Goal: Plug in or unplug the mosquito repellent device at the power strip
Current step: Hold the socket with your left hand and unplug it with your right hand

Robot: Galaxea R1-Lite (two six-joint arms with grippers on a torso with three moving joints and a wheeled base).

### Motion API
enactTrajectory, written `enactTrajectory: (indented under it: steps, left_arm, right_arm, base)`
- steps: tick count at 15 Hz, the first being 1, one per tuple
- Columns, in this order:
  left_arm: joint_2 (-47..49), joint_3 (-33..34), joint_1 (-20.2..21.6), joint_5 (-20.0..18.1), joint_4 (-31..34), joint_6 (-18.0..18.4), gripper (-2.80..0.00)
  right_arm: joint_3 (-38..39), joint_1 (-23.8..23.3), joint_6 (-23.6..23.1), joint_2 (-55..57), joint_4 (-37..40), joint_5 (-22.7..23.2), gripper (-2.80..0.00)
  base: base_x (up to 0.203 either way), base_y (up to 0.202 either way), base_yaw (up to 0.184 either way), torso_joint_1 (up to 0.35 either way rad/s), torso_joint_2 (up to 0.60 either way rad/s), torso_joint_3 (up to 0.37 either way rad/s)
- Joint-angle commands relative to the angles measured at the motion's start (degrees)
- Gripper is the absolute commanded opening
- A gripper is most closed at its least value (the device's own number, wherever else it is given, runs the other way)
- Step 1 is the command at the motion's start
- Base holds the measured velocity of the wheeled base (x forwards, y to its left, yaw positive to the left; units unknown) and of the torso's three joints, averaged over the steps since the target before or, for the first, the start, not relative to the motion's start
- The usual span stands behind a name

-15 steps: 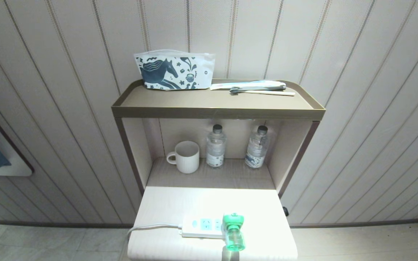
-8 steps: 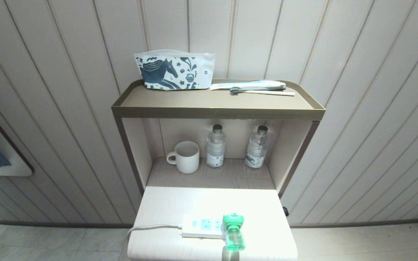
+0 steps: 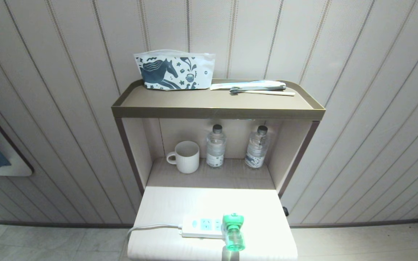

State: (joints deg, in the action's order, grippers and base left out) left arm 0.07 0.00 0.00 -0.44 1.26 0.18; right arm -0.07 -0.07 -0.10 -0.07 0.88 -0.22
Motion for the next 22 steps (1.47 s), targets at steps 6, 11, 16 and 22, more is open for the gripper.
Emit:
enactTrajectory:
  steps: [6,11,16,22]
  left_arm:
    - [0.0,0.0,0.0,0.0,0.0,0.0,-2.80]
    - [0.0,0.0,0.0,0.0,0.0,0.0,-2.80]
    - [0.0,0.0,0.0,0.0,0.0,0.0,-2.80]
    - [0.0,0.0,0.0,0.0,0.0,0.0,-2.80]
  right_arm:
    - [0.0,0.0,1.4,0.1,0.2,0.0,-2.80]
    - [0.1,-0.1,1.5,0.1,0.2,0.0,-2.80]
    - [-0.2,0.0,0.3,0.1,0.3,0.0,-2.80]
    - [-12.1,0.1,-0.1,3.3,8.3,0.2,-2.80]
  base:
    - [0.000,0.000,0.000,0.000,0.00,0.000]
    - [0.000,0.000,0.000,0.000,0.00,0.000]
    - [0.000,0.000,0.000,0.000,0.00,0.000]
    - [0.000,0.000,0.000,0.000,0.00,0.000]
